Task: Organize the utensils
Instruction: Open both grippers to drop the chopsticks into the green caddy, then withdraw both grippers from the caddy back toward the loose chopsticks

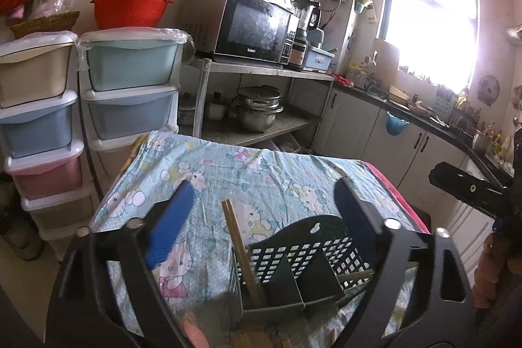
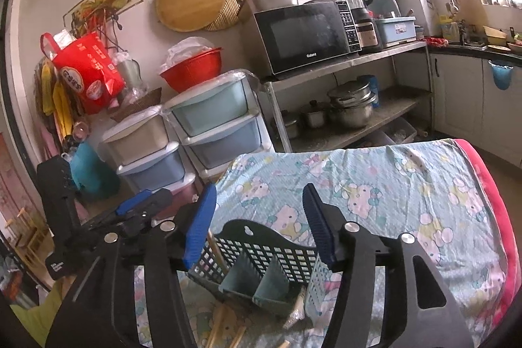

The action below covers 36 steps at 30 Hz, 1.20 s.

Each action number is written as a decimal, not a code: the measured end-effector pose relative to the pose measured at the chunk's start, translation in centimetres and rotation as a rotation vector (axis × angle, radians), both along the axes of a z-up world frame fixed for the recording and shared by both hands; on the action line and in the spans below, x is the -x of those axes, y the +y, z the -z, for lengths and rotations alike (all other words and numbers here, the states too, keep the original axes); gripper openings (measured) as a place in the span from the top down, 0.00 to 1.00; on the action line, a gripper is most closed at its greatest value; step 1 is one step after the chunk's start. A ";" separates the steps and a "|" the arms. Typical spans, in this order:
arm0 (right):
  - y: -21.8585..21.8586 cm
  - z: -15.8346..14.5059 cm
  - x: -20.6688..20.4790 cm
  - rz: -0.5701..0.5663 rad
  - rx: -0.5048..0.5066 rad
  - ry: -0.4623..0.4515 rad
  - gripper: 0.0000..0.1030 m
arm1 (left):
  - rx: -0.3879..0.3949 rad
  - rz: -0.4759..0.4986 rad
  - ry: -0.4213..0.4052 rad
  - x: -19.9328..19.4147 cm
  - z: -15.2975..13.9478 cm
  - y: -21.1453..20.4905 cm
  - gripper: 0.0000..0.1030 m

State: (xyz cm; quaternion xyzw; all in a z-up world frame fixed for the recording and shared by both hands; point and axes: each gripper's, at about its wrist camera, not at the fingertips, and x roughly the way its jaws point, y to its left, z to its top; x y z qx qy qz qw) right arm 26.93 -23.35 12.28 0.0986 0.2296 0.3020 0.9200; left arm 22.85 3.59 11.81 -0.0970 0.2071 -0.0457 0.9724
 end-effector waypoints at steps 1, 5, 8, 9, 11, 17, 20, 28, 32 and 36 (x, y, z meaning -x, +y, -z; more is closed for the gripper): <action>-0.1 0.0 0.1 0.002 0.001 0.000 0.45 | -0.002 -0.001 -0.001 0.1 0.0 0.0 0.16; -0.4 0.2 0.6 0.008 0.003 -0.004 0.38 | -0.010 -0.006 -0.012 1.0 0.0 -0.2 0.10; -0.5 0.3 1.2 0.011 0.010 -0.012 0.33 | -0.014 -0.008 -0.021 1.7 0.0 -0.3 0.10; -0.5 0.3 1.5 0.012 0.013 -0.017 0.32 | -0.014 -0.008 -0.023 1.8 -0.1 -0.3 0.10; -0.6 0.3 2.0 0.016 0.018 -0.029 0.28 | -0.011 -0.004 -0.025 2.1 -0.1 -0.3 0.10; -0.7 0.1 3.9 0.014 0.040 -0.070 0.23 | -0.006 -0.004 -0.037 3.5 0.0 -0.5 0.10; -0.6 0.0 4.9 0.007 0.047 -0.086 0.21 | -0.003 0.000 -0.042 4.2 0.0 -0.7 0.10; -0.5 0.4 7.1 -0.012 0.057 -0.098 0.20 | -0.002 0.012 -0.047 5.8 0.2 -0.9 0.10; -0.5 0.9 8.0 -0.021 0.062 -0.093 0.19 | 0.003 0.020 -0.041 6.6 0.6 -1.1 0.10; -0.5 1.3 8.9 -0.026 0.065 -0.087 0.19 | 0.004 0.027 -0.036 7.3 1.0 -1.4 0.10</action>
